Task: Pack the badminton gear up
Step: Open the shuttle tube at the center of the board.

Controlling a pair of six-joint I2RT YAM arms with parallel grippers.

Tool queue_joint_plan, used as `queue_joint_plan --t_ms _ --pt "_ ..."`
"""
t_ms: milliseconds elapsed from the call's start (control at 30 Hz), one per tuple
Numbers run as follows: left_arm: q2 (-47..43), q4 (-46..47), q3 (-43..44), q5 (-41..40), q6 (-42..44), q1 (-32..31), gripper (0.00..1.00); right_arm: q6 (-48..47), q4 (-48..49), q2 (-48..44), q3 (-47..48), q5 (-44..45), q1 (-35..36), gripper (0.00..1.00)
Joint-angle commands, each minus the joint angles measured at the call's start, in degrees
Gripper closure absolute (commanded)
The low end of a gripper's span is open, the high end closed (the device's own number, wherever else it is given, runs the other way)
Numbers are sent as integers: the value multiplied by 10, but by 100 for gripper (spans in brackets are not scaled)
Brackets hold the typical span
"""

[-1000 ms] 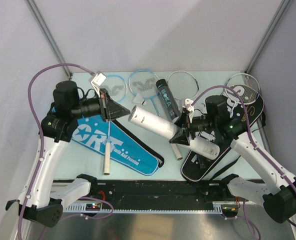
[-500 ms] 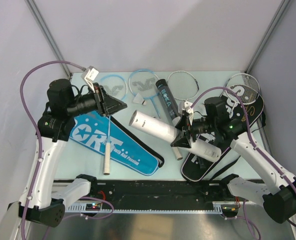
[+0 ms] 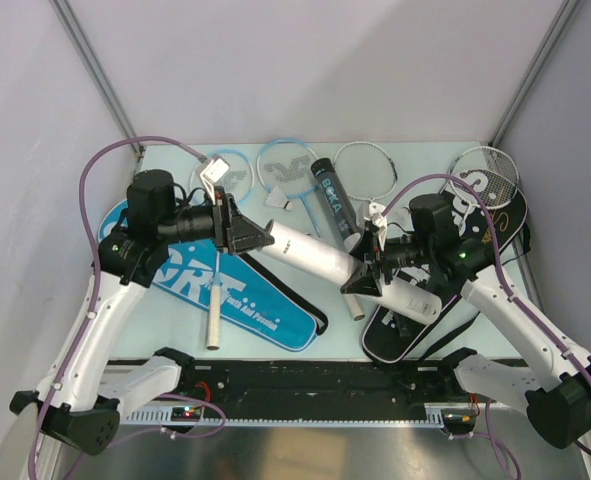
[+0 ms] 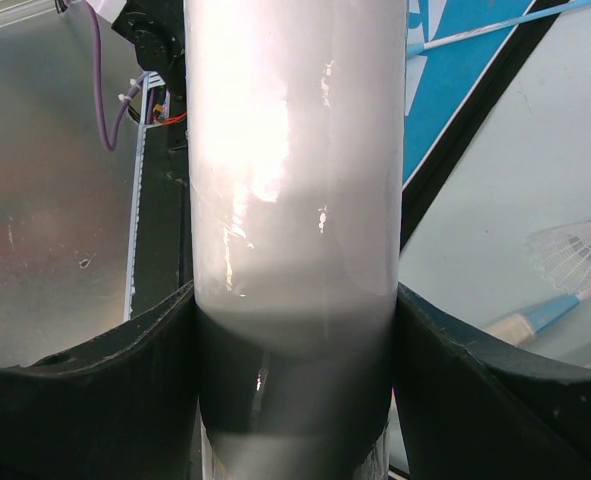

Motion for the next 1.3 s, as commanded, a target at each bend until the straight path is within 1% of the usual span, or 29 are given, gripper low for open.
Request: queue_joint_plan --t_ms 0,100,167,233,267,300,367,567,833,1100,1233,1267 --pt "-13 14 -4 14 3 -11 48 10 30 -16 6 -6 2 59" --pt "-12 20 -6 25 -6 -18 52 11 32 -13 6 -6 3 59" --pt "-11 26 -6 33 -13 -22 60 11 32 -10 6 -5 3 59" --pt "-11 30 -5 34 -22 -23 77 12 32 -8 6 -5 3 59" --pt "-13 30 -4 29 -26 -23 89 11 30 -8 6 -3 2 59" --pt "-15 31 -2 17 -30 -22 94 10 29 -8 6 -2 3 59" --pt "-19 33 3 4 -38 -18 98 5 23 -10 5 4 2 59" --pt "-19 33 31 -6 -60 24 100 -3 9 -24 6 6 -5 59" --pt "-22 34 50 -7 -63 57 100 -13 -8 -31 5 12 -7 59" --pt "-24 34 45 -25 -62 105 100 -16 -14 -26 5 19 -7 58" --pt "-20 33 31 -41 -50 111 100 -15 -13 -27 6 20 -8 58" --pt "-18 33 26 -58 -48 111 100 -13 -11 -28 6 23 -8 58"
